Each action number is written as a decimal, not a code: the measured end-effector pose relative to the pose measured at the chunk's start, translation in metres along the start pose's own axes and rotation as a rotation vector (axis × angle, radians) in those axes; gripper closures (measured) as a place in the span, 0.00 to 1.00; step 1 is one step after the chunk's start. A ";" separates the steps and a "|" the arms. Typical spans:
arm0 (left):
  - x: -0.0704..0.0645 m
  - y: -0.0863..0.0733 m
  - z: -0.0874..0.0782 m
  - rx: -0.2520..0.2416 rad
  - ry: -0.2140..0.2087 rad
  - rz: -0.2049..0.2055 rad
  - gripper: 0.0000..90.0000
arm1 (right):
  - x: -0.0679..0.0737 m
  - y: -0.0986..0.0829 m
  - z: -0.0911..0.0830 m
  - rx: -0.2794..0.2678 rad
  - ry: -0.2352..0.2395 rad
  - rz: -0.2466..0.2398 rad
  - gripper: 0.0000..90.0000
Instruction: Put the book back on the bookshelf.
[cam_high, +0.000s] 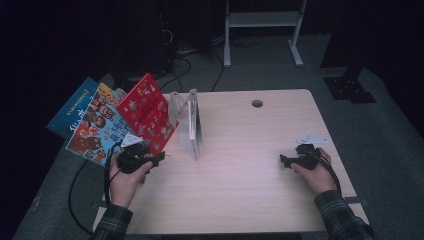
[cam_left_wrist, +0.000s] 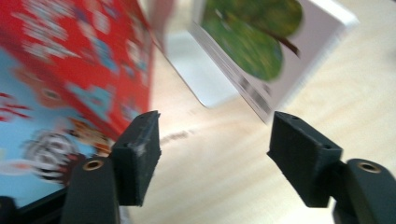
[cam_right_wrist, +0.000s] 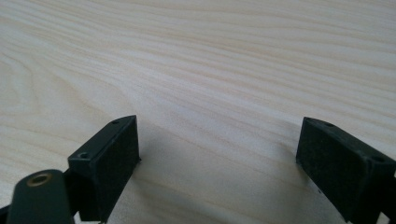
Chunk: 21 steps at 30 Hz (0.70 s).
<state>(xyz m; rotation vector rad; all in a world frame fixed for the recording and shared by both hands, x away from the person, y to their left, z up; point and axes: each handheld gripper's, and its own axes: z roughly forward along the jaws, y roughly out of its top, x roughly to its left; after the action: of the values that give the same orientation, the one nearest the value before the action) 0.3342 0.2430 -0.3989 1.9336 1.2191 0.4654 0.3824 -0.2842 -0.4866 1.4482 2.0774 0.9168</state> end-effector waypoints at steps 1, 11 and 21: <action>-0.003 -0.001 0.002 0.017 -0.008 0.014 0.33 | 0.000 0.000 0.000 -0.001 -0.001 -0.002 0.13; -0.024 -0.014 0.022 0.125 -0.088 0.066 0.19 | 0.000 0.000 0.000 0.000 0.004 -0.003 0.13; -0.041 -0.027 0.040 0.226 -0.138 0.128 0.13 | 0.000 0.000 0.000 0.000 0.002 -0.004 0.13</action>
<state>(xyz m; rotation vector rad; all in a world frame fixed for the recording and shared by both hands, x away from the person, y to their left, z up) 0.3256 0.1967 -0.4413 2.2064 1.1022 0.2621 0.3822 -0.2845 -0.4866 1.4430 2.0811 0.9173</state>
